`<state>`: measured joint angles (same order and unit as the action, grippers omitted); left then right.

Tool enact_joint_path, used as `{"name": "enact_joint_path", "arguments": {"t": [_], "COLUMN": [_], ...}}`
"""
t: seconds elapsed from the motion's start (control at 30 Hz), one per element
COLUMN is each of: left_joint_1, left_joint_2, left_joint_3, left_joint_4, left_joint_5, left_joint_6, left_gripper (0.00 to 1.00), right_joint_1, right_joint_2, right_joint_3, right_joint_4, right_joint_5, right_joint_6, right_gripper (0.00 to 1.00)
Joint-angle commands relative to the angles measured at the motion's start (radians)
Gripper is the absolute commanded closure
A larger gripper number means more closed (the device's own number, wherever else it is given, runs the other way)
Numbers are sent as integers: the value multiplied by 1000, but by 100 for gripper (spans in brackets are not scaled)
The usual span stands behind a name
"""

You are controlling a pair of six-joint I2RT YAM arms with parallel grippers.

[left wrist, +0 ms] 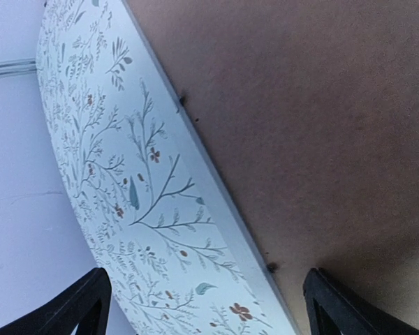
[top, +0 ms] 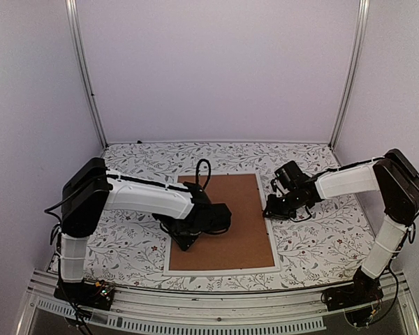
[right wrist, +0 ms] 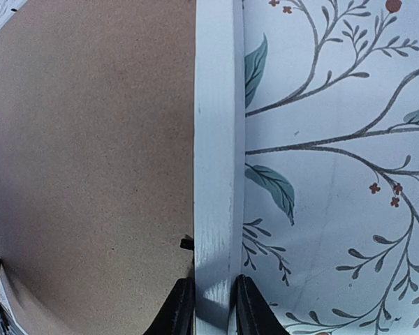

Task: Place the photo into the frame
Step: Press the fastener onto the backboard.

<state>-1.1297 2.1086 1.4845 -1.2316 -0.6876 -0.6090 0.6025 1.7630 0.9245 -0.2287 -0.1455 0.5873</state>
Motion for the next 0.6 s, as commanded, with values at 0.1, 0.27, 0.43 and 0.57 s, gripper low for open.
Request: {"name": "enact_joint_path", "arguments": {"t": [0.1, 0.27, 0.43, 0.57], "left_joint_1": [48, 158, 321, 452], "left_joint_2": [-128, -247, -340, -337], "left_joint_3": [-33, -105, -192, -209], "left_joint_4": [294, 414, 550, 643], "left_joint_5": [190, 278, 382, 450], "left_joint_6": [-8, 15, 55, 93], "left_gripper": [0, 0, 0, 0], "right_joint_1": [69, 68, 32, -19], "right_joint_2": [81, 102, 112, 116], "right_joint_3": [-3, 33, 80, 125], "right_joint_4": [-129, -179, -243, -293], "right_joint_5": [-76, -41, -6, 25], "right_joint_6": [-10, -29, -78, -149], "right_gripper": [74, 72, 78, 83]}}
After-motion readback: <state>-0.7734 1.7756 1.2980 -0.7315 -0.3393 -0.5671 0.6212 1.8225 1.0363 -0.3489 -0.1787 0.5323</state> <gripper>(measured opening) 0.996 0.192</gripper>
